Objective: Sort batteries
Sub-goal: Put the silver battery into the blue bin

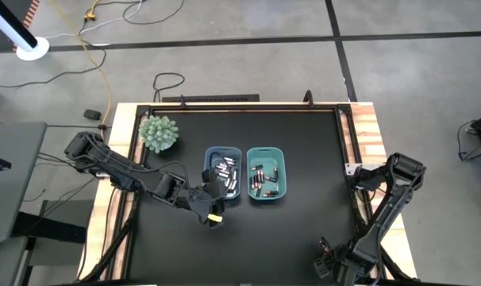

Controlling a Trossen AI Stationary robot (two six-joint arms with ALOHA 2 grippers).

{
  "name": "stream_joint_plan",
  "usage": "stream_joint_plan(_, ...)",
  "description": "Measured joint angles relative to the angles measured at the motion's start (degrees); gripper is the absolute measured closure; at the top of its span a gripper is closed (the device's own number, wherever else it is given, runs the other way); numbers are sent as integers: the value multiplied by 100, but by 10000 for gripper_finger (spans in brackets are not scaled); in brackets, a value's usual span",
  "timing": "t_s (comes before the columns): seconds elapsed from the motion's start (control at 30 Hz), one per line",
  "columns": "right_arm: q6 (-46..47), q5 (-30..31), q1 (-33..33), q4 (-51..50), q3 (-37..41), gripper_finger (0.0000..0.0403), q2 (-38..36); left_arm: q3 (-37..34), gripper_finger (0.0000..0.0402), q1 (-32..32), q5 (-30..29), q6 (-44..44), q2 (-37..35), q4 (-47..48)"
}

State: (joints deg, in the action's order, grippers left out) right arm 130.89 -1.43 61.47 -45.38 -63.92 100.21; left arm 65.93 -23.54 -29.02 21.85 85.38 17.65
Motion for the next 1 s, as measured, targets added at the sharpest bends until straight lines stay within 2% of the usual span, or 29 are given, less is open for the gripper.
stream_joint_plan(0.23,-17,-23,0,209,2,279,415,0,244,-2,0,0,0,2)
stream_joint_plan(0.5,-24,-68,-75,282,-17,282,566,0,244,-2,-4,-98,0,-4)
stream_joint_plan(0.8,-44,-66,-111,259,-11,335,563,0,244,-2,-4,-129,0,7)
stream_joint_plan(1.0,-56,-41,-111,268,-9,351,570,-2,244,-2,-9,-701,0,120)
